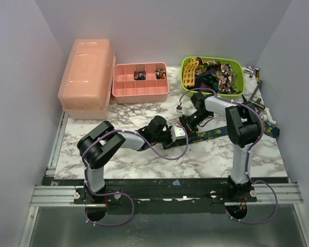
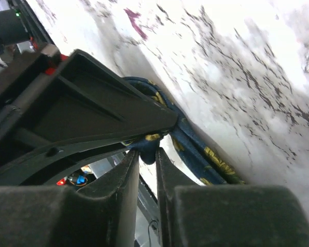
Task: Roll the ties
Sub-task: Roll the tie at the center of the board.
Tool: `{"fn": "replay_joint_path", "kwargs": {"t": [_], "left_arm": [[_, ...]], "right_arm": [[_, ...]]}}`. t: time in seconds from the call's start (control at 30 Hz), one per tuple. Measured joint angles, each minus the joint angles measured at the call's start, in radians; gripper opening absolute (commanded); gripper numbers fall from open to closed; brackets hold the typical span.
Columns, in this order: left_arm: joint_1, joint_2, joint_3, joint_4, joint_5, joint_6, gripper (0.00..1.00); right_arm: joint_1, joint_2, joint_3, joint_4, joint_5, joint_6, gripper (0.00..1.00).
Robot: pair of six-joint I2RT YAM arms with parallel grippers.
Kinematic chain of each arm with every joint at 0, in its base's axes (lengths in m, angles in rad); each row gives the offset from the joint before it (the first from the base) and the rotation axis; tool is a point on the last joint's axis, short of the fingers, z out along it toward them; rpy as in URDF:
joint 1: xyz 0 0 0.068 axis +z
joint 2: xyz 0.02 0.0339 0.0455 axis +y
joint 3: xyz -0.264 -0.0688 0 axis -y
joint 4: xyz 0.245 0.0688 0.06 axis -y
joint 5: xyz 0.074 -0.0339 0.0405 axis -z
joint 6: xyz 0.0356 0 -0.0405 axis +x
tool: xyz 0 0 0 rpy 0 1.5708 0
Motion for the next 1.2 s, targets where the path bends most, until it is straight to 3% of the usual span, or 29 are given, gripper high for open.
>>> {"fn": "replay_joint_path", "kwargs": {"t": [0.13,0.4,0.63,0.77,0.97,1.07,1.2], "left_arm": [[0.006,-0.011,0.018,-0.062,0.000,0.026,0.16],[0.027,-0.011,0.059,-0.158,0.015,0.064,0.16],[0.069,-0.011,0.092,-0.237,0.040,0.093,0.16],[0.086,-0.011,0.101,-0.262,0.052,0.108,0.16],[0.095,-0.005,0.120,-0.296,0.072,0.131,0.16],[0.098,-0.005,0.122,-0.303,0.075,0.141,0.17],[0.103,-0.004,0.126,-0.313,0.077,0.148,0.17]], "right_arm": [[-0.008,0.000,0.088,-0.089,0.005,-0.056,0.35],[-0.200,0.000,0.185,-0.195,0.114,-0.163,0.32],[-0.288,0.023,0.109,-0.168,0.289,-0.206,0.25],[-0.313,-0.011,-0.001,-0.174,0.294,-0.211,0.24],[-0.310,-0.061,-0.099,-0.208,0.304,-0.224,0.29],[-0.362,-0.057,-0.010,-0.248,0.322,-0.233,0.31],[-0.501,-0.023,0.254,-0.273,0.340,-0.257,0.35]]}}
